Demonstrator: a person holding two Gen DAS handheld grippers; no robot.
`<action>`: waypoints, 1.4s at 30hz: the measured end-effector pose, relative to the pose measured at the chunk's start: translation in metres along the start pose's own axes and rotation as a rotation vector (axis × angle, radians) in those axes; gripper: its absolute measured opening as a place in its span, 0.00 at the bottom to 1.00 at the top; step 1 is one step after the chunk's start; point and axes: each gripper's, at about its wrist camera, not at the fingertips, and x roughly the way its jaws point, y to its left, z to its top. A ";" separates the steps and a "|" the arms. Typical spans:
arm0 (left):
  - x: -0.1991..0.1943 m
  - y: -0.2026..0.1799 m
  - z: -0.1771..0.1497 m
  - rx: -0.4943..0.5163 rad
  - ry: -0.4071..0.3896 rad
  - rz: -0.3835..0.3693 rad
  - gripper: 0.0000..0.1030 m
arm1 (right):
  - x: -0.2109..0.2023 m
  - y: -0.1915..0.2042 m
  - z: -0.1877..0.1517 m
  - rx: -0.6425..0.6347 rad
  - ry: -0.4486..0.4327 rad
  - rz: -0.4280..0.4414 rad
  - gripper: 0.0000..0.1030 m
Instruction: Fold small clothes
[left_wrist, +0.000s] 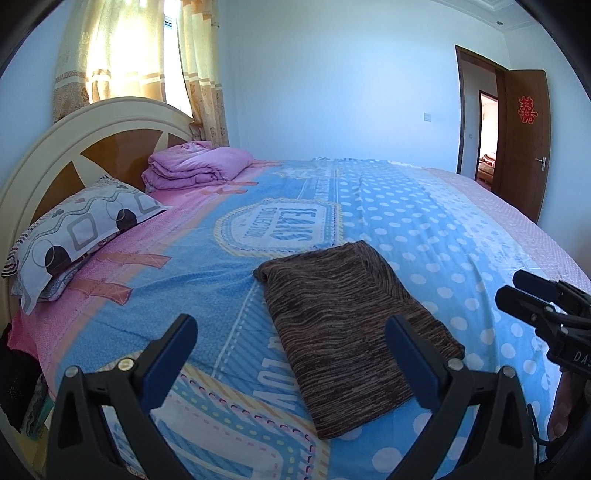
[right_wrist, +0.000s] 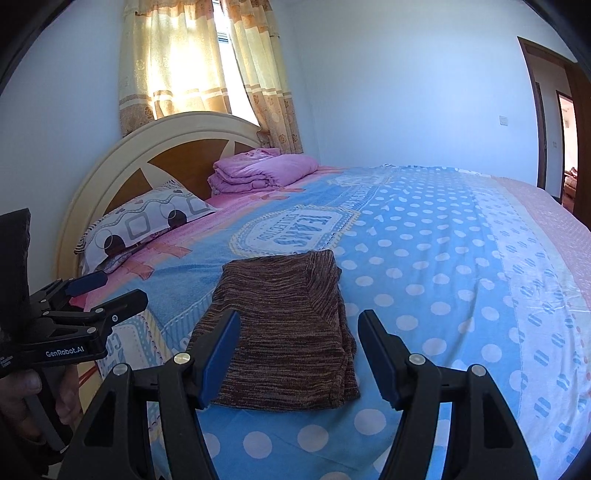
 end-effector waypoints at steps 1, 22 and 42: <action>0.000 0.000 0.000 -0.001 0.001 -0.001 1.00 | 0.000 0.000 0.000 0.000 -0.001 0.000 0.65; 0.003 0.001 -0.002 0.002 0.008 -0.002 1.00 | -0.002 0.001 -0.004 0.003 -0.003 0.007 0.65; 0.000 0.008 0.003 -0.017 -0.015 0.033 1.00 | -0.010 0.005 -0.002 -0.003 -0.040 0.006 0.65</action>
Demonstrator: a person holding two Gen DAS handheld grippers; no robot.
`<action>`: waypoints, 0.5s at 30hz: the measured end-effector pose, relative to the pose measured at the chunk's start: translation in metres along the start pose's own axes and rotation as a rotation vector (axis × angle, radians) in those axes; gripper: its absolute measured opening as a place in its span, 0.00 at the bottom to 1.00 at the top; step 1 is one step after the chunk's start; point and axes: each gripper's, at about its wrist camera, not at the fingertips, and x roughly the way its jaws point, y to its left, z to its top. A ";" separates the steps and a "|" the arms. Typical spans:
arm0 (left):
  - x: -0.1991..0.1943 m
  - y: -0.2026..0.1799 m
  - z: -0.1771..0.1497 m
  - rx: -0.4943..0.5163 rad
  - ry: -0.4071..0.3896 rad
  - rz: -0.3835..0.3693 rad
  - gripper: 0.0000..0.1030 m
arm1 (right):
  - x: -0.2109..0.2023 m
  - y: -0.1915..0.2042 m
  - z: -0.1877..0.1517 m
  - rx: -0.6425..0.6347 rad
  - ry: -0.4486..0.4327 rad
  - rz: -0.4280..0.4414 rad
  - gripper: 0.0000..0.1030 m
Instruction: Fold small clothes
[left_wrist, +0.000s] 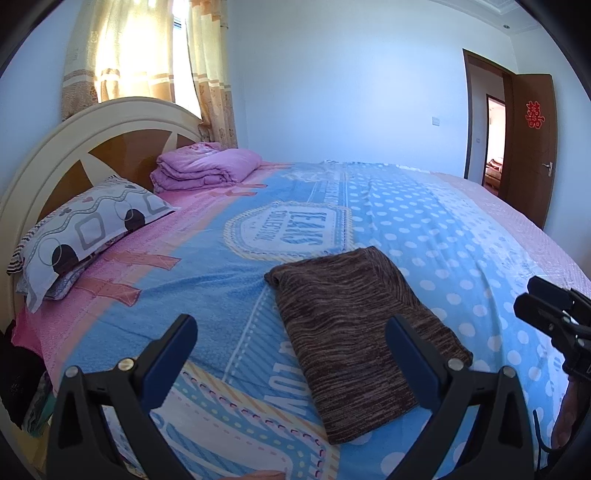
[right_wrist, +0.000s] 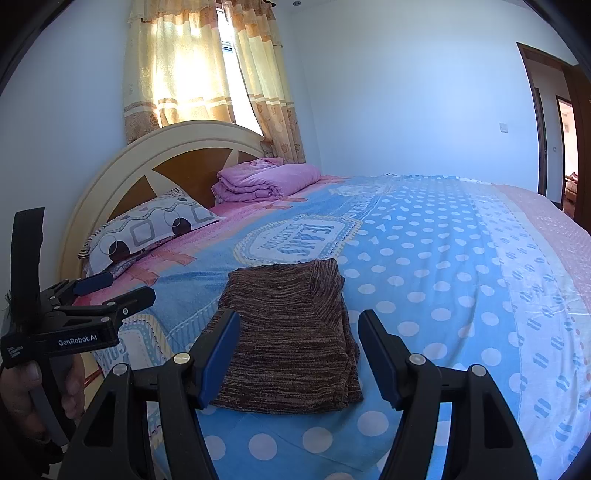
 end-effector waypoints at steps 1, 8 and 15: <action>0.000 0.001 0.000 -0.001 -0.003 0.008 1.00 | 0.000 0.001 0.000 -0.001 -0.001 0.000 0.65; 0.005 0.010 0.001 -0.019 0.004 0.039 1.00 | 0.000 0.005 0.000 -0.016 -0.003 0.002 0.65; 0.008 0.012 -0.004 -0.008 -0.005 0.076 1.00 | 0.003 0.004 -0.003 -0.016 0.008 0.003 0.65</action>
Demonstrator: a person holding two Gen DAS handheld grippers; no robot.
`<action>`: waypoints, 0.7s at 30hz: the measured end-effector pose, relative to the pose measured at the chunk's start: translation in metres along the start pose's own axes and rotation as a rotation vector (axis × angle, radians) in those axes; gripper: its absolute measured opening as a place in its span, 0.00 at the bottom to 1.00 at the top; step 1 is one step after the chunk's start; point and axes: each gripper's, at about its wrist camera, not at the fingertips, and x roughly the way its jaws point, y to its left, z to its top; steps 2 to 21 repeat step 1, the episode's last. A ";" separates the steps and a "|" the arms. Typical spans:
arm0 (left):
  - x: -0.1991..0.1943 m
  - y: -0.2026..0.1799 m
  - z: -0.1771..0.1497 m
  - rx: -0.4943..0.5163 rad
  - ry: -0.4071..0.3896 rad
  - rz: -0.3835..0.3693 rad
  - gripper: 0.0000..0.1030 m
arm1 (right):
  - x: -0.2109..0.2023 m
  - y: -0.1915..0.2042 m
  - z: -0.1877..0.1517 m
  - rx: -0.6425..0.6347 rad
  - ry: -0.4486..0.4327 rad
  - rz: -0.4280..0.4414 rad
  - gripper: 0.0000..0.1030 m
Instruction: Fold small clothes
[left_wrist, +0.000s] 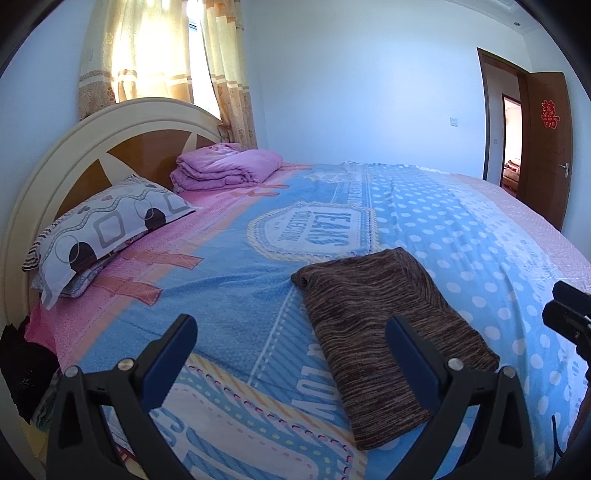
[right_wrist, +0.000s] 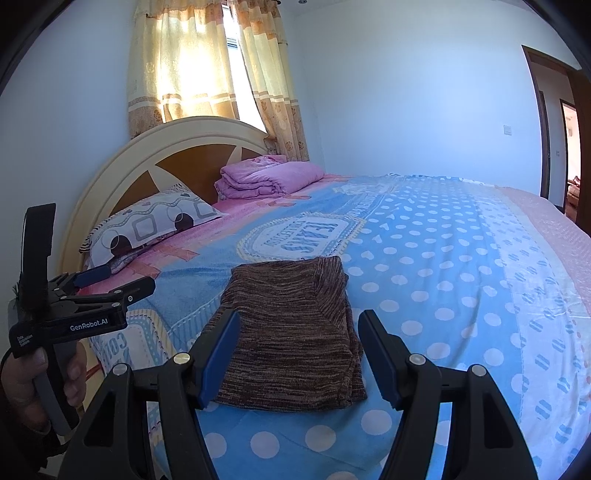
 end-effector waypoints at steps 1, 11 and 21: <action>0.000 0.000 0.000 0.001 0.001 -0.003 1.00 | 0.000 0.000 0.000 0.000 0.001 0.000 0.65; 0.000 0.000 0.000 0.001 0.001 -0.003 1.00 | 0.000 0.000 0.000 0.000 0.001 0.000 0.65; 0.000 0.000 0.000 0.001 0.001 -0.003 1.00 | 0.000 0.000 0.000 0.000 0.001 0.000 0.65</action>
